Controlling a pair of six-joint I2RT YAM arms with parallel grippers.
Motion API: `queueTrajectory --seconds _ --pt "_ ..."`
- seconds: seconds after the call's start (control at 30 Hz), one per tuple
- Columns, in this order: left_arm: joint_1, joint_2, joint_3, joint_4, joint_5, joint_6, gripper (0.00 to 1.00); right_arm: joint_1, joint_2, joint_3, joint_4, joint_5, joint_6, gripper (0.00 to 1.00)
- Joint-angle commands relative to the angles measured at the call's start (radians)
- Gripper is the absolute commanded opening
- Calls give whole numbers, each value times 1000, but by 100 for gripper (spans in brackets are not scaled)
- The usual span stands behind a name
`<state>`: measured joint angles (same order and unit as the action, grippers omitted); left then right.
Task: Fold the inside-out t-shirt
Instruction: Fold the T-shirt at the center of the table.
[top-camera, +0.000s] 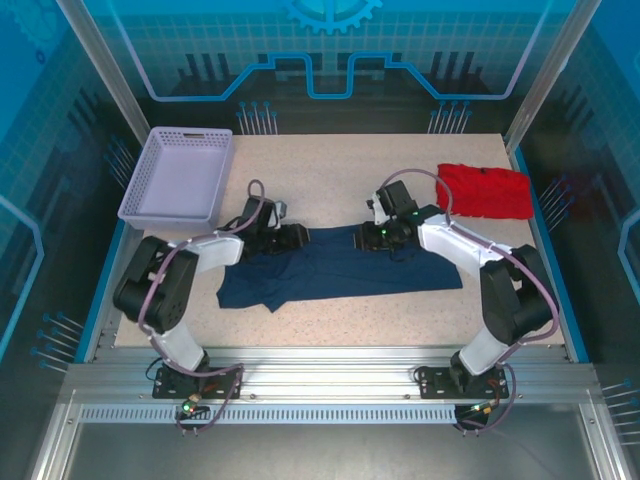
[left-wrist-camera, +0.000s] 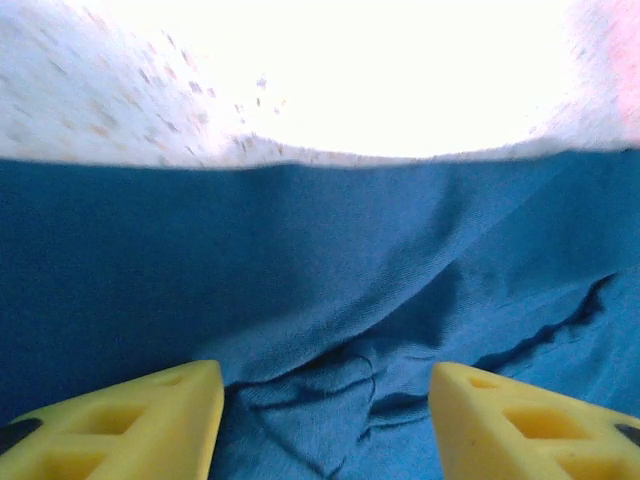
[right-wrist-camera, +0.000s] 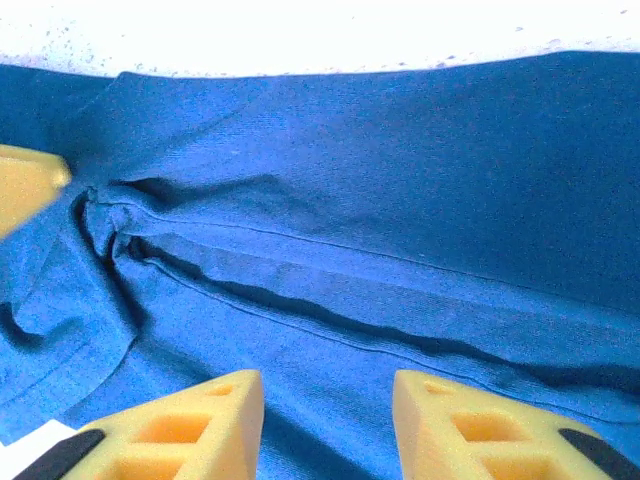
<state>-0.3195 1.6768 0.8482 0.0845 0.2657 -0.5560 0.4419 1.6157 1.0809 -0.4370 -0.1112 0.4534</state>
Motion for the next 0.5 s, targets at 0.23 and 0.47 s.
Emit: queueTrajectory --seconds 0.23,0.47 --pt "217 -304 -232 -61 -94 -56 66 103 -117 -52 47 135 -109 50" --pt "300 -423 -321 -130 -250 -13 81 179 -64 -12 56 196 -171 60"
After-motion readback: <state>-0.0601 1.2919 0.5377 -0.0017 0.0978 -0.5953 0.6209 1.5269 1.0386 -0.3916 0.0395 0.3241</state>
